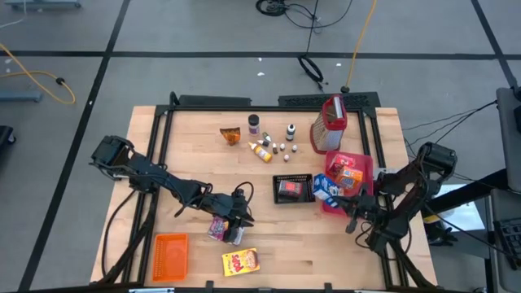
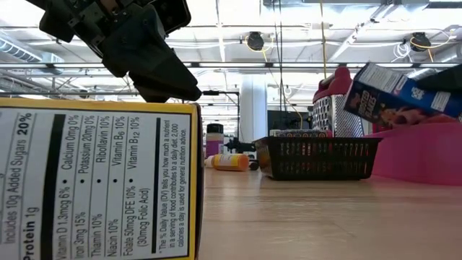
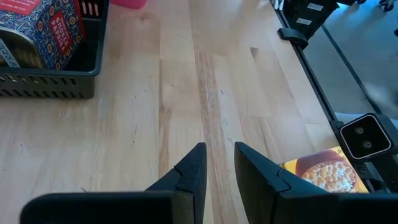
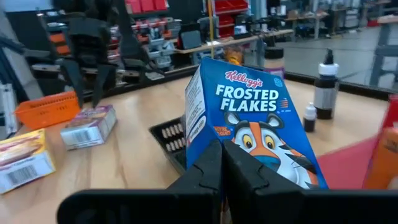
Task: Pick & Place Kitchen Items
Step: Put the blue cereal box into the red bin
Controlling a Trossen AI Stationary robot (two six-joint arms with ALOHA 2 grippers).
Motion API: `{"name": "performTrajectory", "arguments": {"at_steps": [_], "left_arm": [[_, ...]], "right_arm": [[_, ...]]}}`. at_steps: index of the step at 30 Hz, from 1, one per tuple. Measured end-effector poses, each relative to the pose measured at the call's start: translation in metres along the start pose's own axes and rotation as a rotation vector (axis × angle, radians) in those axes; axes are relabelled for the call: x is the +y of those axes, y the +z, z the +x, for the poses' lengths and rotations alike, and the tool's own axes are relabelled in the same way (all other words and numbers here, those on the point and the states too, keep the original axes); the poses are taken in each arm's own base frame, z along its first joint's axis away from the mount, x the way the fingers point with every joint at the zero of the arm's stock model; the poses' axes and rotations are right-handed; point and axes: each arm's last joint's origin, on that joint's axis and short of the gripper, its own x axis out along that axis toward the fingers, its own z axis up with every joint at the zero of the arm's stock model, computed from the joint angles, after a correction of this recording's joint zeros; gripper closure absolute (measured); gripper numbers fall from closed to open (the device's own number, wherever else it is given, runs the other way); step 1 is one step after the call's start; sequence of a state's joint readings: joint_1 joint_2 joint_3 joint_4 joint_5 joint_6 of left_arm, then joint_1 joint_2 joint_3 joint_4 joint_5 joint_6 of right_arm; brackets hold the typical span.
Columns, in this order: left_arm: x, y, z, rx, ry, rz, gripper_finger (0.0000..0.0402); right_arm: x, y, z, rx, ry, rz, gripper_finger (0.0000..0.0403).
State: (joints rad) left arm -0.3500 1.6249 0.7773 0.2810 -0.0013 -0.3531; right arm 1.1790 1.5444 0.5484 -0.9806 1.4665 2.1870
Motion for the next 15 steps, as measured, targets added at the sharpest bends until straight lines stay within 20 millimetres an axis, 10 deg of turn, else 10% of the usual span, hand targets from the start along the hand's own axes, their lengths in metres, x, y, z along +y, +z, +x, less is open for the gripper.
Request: {"name": "performTrajectory", "arguments": {"at_steps": [15], "left_arm": [[0.000, 0.000, 0.000, -0.001, 0.000, 0.004, 0.0321]], "right_arm": [[-0.007, -0.018, 0.002, 0.008, 0.015, 0.065, 0.0396]]}}
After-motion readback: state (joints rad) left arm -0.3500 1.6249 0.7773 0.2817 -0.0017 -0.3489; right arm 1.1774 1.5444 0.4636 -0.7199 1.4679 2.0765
